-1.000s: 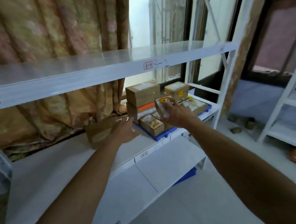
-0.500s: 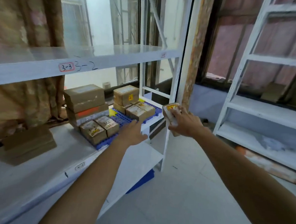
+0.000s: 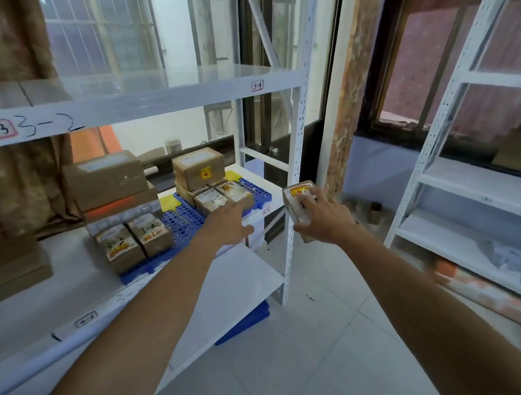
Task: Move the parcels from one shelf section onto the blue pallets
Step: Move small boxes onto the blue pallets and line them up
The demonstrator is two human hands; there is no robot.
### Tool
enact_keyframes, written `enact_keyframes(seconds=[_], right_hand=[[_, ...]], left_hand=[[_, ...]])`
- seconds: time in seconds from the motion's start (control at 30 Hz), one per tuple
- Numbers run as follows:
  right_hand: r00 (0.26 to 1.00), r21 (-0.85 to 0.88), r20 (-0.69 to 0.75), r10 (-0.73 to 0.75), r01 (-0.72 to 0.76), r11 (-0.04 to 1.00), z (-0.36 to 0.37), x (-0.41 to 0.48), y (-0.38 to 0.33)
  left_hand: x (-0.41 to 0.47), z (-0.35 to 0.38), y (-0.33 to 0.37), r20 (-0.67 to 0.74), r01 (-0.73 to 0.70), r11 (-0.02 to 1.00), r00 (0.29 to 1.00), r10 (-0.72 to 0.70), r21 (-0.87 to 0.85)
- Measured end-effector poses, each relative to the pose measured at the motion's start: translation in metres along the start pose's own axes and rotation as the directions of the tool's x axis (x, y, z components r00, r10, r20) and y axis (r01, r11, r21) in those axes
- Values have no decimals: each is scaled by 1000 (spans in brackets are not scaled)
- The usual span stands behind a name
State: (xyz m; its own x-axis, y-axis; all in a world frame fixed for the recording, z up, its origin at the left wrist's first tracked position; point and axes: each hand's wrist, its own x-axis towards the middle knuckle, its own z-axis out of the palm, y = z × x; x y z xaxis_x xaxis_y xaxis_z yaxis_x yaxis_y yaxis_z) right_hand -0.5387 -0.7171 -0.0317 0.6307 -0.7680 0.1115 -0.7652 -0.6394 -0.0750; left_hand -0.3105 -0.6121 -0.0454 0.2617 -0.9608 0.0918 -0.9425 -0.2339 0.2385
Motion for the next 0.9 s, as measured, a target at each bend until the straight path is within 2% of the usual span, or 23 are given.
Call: enact_keyframes(seconds=[0.2, 0.33, 0.5, 0.63, 0.77, 0.9], right_hand=[[996, 18, 43, -81, 80, 997, 34, 84, 16], [988, -47, 63, -142, 145, 988, 55, 144, 34], [981, -27, 133, -140, 144, 989, 63, 221, 40], [973, 7, 114, -199, 199, 980, 70, 273, 27], [961, 71, 104, -257, 250, 966, 82, 315, 15], [939, 61, 138, -315, 309, 949, 101, 349, 14]], left_hand=[[79, 23, -20, 28, 69, 998, 997, -70, 10], [138, 41, -44, -7, 99, 993, 995, -100, -60], [181, 53, -80, 6, 177, 972, 984, -179, -153], [210, 48, -107, 4, 226, 972, 974, -227, -60], [225, 49, -124, -9, 309, 949, 951, -310, -61], [235, 62, -122, -2, 361, 932, 932, -361, -39]])
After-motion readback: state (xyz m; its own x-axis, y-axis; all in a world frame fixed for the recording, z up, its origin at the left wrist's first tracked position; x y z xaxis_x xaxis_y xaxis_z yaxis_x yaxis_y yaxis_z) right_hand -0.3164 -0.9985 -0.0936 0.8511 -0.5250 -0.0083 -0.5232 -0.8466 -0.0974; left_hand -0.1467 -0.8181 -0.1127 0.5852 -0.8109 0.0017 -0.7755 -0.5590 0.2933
